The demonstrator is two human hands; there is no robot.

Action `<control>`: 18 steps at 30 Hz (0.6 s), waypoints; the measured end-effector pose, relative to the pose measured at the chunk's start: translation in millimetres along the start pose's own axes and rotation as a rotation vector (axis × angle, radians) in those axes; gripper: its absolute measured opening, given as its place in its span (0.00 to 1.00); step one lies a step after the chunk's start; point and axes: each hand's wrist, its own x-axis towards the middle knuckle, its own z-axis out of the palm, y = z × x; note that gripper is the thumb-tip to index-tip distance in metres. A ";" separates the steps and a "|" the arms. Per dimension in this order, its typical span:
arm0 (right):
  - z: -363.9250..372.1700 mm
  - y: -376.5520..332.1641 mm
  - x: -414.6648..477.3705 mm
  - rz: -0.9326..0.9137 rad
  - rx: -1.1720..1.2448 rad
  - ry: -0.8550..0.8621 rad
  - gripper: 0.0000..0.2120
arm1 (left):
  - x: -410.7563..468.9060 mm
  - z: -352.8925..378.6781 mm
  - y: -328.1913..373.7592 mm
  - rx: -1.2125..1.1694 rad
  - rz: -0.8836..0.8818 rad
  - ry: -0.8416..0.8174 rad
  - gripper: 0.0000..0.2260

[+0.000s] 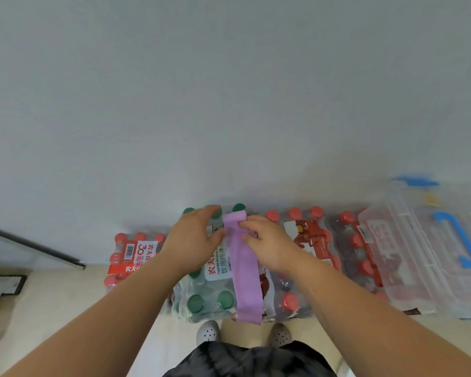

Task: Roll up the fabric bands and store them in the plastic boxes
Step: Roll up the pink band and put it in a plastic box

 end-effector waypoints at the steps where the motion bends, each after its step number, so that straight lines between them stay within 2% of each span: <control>1: -2.2 -2.5 -9.1 -0.026 0.061 0.014 0.19 | -0.5 -1.4 3.6 -0.088 -0.004 0.005 0.25; 3: -8.2 -8.6 -28.5 -0.071 0.144 0.047 0.18 | -3.3 -3.8 13.2 -0.239 0.008 -0.020 0.24; 7: -23.0 -18.6 -67.1 -0.144 0.262 0.100 0.16 | -19.1 -4.5 33.8 -0.443 0.087 0.001 0.05; 11: -31.0 -17.7 -103.7 -0.157 0.300 0.160 0.09 | -45.2 -5.1 55.0 -0.508 0.090 0.055 0.07; 14: -35.2 -8.1 -126.7 -0.147 0.442 0.306 0.03 | -73.0 -3.9 77.1 -0.504 0.083 0.031 0.08; 16: -40.2 -1.9 -139.3 -0.163 0.521 0.349 0.06 | -94.3 -2.1 95.5 -0.553 0.075 0.007 0.08; 18: -44.1 2.2 -153.2 -0.229 0.515 0.323 0.09 | -116.1 0.0 115.7 -0.626 0.073 0.005 0.11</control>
